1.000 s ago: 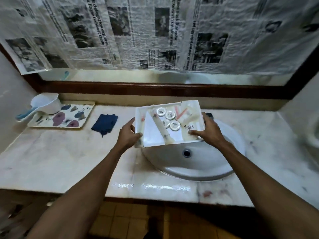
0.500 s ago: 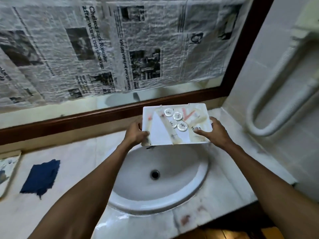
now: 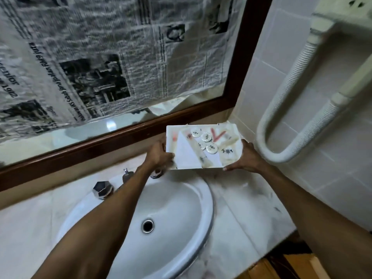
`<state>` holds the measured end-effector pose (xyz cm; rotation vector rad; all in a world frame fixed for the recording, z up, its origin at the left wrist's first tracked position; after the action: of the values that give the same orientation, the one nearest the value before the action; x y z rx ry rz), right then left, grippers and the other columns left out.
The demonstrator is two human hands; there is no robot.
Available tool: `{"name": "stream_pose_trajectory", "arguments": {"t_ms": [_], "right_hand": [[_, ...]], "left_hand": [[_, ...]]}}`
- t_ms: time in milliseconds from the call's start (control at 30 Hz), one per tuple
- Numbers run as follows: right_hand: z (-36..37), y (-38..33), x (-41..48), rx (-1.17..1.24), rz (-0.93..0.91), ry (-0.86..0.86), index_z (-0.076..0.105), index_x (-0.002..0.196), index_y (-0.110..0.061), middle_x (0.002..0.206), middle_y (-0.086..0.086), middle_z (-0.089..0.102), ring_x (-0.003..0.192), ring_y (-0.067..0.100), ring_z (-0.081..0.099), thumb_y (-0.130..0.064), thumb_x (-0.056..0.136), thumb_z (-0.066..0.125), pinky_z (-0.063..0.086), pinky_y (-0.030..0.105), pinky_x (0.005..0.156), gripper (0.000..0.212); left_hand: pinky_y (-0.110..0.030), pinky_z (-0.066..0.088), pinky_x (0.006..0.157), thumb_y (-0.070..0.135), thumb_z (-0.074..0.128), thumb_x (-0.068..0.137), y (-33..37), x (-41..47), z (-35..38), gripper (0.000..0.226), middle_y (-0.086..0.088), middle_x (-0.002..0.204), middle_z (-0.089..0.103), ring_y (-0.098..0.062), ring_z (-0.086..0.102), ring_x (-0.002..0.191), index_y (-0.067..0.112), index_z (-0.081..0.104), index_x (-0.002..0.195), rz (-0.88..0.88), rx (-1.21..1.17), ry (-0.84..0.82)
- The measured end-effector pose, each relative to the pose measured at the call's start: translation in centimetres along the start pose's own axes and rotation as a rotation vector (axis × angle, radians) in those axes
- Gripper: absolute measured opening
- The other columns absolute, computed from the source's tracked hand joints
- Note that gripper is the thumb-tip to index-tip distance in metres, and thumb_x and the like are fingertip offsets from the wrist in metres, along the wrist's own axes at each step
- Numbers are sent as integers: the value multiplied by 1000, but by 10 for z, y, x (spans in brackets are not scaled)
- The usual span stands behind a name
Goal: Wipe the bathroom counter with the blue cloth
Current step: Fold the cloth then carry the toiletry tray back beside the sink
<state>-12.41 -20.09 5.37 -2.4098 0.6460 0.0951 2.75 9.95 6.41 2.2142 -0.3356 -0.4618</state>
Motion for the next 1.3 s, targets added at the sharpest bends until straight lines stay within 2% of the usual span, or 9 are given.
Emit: {"name": "stream_pose_trajectory", "arguments": {"t_ms": [100,200,300,433,533,700,1000,1133,1300], "right_hand": [[0,16,25,-4,56,-98,28,147,-20,135,0,39,129,20,37,-66,19,93,41,35,103,150],[3,34,47,-11,74,-159,33,145,-15,139,7,43,132,24,41,-62,18,93,44,39,106,148],[6,43,67,-1,70,-185,29,148,-12,143,13,40,134,28,41,-48,30,100,42,36,108,142],[6,53,97,-18,21,-206,30,148,-7,142,16,41,135,34,39,-28,51,100,40,38,107,121],[3,54,116,-20,15,-221,30,148,-8,142,15,40,134,35,39,-27,50,100,38,38,109,122],[-3,63,142,-77,11,-237,41,142,-13,136,11,50,133,32,43,-44,38,100,38,37,110,124],[-2,92,172,-101,86,-208,32,147,-5,141,20,41,135,35,40,-36,43,100,37,37,109,128],[-1,92,175,-59,31,-172,26,151,2,155,22,33,145,32,30,-19,61,95,24,33,115,116],[-3,87,174,-108,-61,-89,31,151,-1,153,20,38,144,33,33,-13,64,92,27,37,116,107]], "left_hand": [[-22,43,51,9,76,70,-3,20,25,54,2,76,69,-18,66,65,19,63,121,-29,0,19],[-29,42,61,12,77,74,-10,34,52,65,4,71,60,-26,61,76,19,56,135,-98,91,5],[-36,51,76,12,75,78,-14,44,72,75,-4,82,64,-32,64,88,16,45,147,-136,150,-2],[-41,52,88,18,74,81,-24,63,91,83,-14,104,73,-37,65,106,15,35,153,-214,209,24],[-40,48,89,23,71,83,-23,80,104,79,-14,112,73,-38,63,112,15,34,153,-254,262,41],[-39,46,92,27,70,87,-16,103,128,71,-17,124,66,-39,60,117,10,37,148,-332,329,15],[-43,49,86,42,62,91,-16,121,158,54,-21,112,69,-43,63,108,5,46,128,-340,255,27],[-41,46,86,39,59,95,-11,122,163,52,-24,118,66,-44,61,112,2,44,127,-355,200,24],[-41,45,95,42,57,97,-3,122,170,62,-25,133,58,-43,55,123,-1,39,136,-387,146,-32]]}}
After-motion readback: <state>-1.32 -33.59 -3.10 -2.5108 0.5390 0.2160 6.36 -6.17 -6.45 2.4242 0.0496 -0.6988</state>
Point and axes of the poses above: each hand's wrist, its own x-axis towards the middle knuckle, its own z-axis out of the palm, y = z × x, the point moved 6 cm from there along x, towards the middle knuckle
